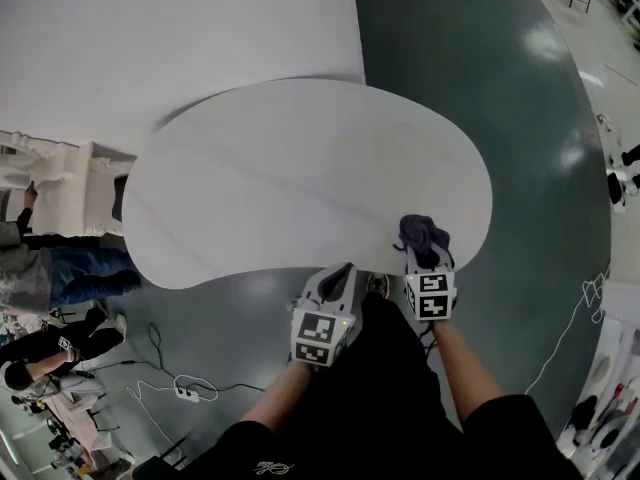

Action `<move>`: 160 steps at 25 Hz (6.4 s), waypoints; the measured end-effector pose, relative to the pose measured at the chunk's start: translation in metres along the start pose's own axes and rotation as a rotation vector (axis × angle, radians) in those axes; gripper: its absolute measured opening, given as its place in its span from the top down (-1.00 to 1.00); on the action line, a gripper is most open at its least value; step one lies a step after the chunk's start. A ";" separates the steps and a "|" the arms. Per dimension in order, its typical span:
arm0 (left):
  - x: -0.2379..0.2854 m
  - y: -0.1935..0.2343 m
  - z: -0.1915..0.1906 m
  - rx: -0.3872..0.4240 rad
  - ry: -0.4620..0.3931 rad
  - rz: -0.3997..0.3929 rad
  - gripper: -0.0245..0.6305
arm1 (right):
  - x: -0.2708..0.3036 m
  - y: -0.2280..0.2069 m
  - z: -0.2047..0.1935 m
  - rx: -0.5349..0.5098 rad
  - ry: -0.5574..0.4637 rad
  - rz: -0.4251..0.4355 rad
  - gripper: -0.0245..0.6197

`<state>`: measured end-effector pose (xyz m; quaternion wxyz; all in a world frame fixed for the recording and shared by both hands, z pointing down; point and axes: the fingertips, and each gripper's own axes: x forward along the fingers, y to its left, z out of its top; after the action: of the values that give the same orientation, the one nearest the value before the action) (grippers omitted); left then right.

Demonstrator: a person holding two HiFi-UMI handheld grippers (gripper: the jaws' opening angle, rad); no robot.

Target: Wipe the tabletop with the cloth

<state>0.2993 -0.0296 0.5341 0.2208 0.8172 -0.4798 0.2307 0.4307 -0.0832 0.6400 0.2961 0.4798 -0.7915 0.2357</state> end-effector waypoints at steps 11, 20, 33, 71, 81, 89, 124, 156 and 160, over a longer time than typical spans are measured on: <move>-0.060 0.079 -0.020 -0.117 -0.055 0.150 0.90 | 0.046 0.100 0.032 -0.059 0.037 0.101 0.77; -0.114 0.147 -0.045 -0.225 -0.096 0.292 0.90 | 0.087 0.197 0.056 -0.147 0.080 0.220 0.77; -0.189 0.229 -0.088 -0.354 -0.150 0.427 0.90 | 0.124 0.330 0.071 -0.262 0.133 0.321 0.77; -0.328 0.456 -0.182 -0.562 -0.146 0.651 0.90 | 0.205 0.657 0.110 -0.570 0.193 0.579 0.77; -0.342 0.512 -0.184 -0.616 -0.085 0.747 0.90 | 0.213 0.715 0.117 -0.502 0.220 0.693 0.77; -0.374 0.556 -0.191 -0.638 -0.045 0.808 0.90 | 0.230 0.779 0.130 -0.491 0.281 0.793 0.77; -0.306 0.582 -0.155 -0.420 -0.074 0.372 0.90 | 0.303 0.721 0.210 -0.226 0.156 0.531 0.77; -0.154 0.432 -0.063 -0.251 0.029 0.197 0.90 | 0.282 0.474 0.230 0.013 0.134 0.410 0.77; -0.137 0.407 -0.054 -0.213 0.048 0.162 0.90 | 0.274 0.436 0.228 0.045 0.120 0.383 0.77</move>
<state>-0.1292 -0.0848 0.5531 0.2984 0.7419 -0.5606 0.2152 -0.1161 -0.2159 0.6287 0.2819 0.3122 -0.8438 0.3333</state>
